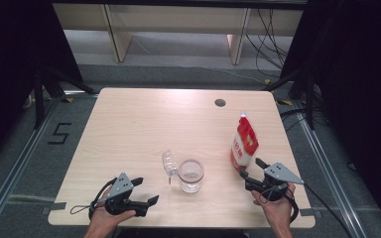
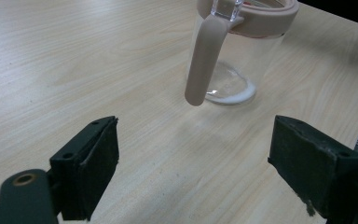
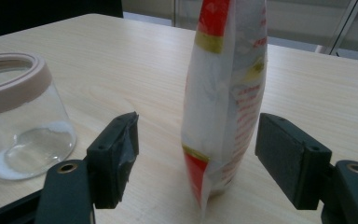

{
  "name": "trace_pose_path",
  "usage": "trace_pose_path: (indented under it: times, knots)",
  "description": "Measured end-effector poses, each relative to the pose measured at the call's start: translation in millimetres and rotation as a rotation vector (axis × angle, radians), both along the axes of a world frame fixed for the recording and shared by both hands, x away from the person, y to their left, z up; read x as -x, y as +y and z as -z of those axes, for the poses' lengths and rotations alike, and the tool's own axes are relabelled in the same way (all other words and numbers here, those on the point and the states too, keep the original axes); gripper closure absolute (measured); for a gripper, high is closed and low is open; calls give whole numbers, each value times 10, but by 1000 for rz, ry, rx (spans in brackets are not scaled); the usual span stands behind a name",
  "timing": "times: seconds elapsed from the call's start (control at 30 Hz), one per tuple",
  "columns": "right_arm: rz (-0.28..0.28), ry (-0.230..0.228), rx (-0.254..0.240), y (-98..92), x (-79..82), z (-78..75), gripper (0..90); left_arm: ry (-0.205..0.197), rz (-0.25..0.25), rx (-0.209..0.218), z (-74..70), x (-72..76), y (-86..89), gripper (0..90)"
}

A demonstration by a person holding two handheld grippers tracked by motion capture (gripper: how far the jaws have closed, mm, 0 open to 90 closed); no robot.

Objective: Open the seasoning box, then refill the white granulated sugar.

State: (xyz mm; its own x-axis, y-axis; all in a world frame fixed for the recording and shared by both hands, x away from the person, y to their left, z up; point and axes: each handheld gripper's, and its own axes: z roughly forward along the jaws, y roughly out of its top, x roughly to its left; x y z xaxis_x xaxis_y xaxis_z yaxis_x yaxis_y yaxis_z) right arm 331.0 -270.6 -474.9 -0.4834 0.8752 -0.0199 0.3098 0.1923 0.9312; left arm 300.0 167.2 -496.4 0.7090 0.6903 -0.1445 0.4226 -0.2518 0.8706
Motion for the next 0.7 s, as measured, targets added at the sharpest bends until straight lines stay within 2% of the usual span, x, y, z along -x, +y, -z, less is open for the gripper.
trace_pose_path:
  times: [0.07,0.1,0.13,0.17,0.27,0.37,0.43,0.47,0.5,0.57,0.6,0.7]
  knots:
    - [6,12,2,-3,-8,4,297,1,1,5,0,2,-3,153]
    - [2,26,-12,2,-10,8,296,1,1,4,1,2,-3,153]
    - [20,44,-40,27,6,12,295,3,3,5,3,1,-5,154]
    - [7,-13,3,2,-43,22,286,3,4,3,4,0,-5,153]
    - [5,11,-13,16,-56,25,284,1,10,4,8,0,-9,153]
    - [12,3,-6,29,-123,56,272,7,6,9,12,5,-14,153]
    - [13,8,-11,31,-135,63,272,-11,19,-5,6,-4,0,153]
    - [15,3,-19,30,-157,74,271,-7,16,-2,6,-3,0,153]
    - [9,-21,-13,27,-180,83,268,4,6,7,8,2,-5,153]
    - [6,3,-34,35,-202,91,266,3,7,7,9,6,-8,153]
    - [18,-17,-21,35,-220,100,264,2,8,1,7,9,-11,153]
    - [25,-7,-42,43,-260,114,253,-4,14,5,2,15,-22,153]
